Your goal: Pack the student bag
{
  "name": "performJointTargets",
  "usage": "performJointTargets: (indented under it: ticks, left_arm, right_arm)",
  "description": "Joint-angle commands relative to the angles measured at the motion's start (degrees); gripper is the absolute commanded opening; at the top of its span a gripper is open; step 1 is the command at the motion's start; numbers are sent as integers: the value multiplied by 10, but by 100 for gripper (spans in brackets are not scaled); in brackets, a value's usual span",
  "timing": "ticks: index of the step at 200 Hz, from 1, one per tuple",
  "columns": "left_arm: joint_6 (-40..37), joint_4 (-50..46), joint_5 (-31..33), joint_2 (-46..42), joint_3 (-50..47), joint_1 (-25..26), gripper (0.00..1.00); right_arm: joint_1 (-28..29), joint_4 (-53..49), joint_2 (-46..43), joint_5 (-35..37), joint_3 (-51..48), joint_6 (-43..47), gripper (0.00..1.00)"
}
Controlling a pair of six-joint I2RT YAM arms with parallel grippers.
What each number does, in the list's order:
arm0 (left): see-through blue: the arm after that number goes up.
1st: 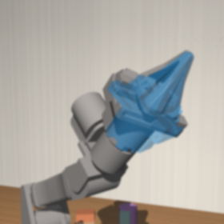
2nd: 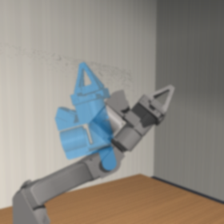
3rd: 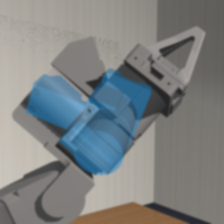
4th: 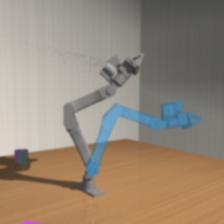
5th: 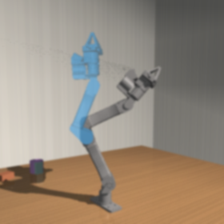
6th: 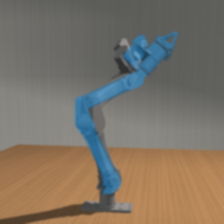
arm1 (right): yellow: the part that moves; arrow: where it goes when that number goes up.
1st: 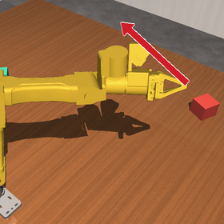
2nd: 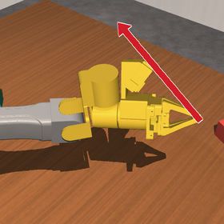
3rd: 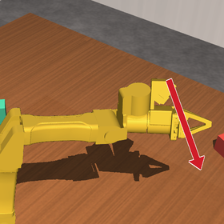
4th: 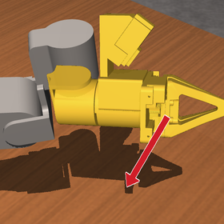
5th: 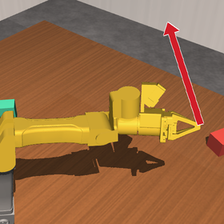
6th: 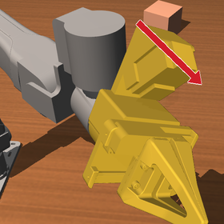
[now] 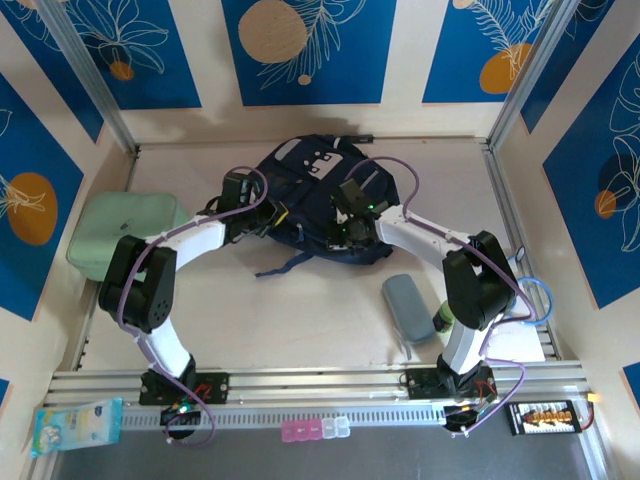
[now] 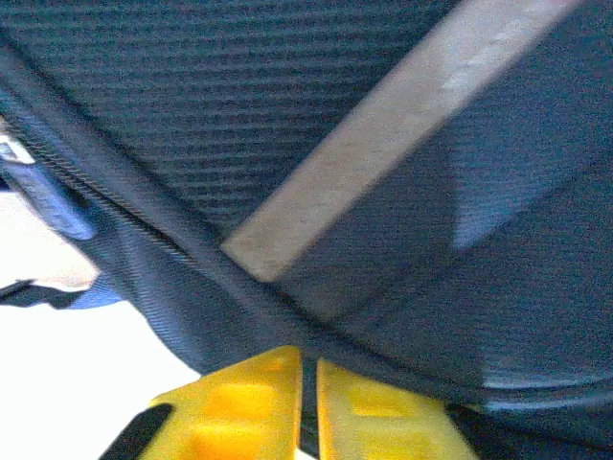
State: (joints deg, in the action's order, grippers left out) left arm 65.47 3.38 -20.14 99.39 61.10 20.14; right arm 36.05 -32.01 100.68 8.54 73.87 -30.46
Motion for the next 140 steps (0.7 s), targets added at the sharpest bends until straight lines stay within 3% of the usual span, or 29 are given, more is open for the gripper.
performJointTargets:
  ticks: [1,32,140]
  left_arm:
    - [-19,-8,-15,-9,18,-3,0]
    - [-18,-6,-22,-10,17,-3,0]
    - [-3,12,-33,-11,9,2,0]
  right_arm:
    - [23,31,2,-47,33,14,26]
    - [42,52,31,-49,66,-5,37]
    - [40,41,132,-18,149,-58,32]
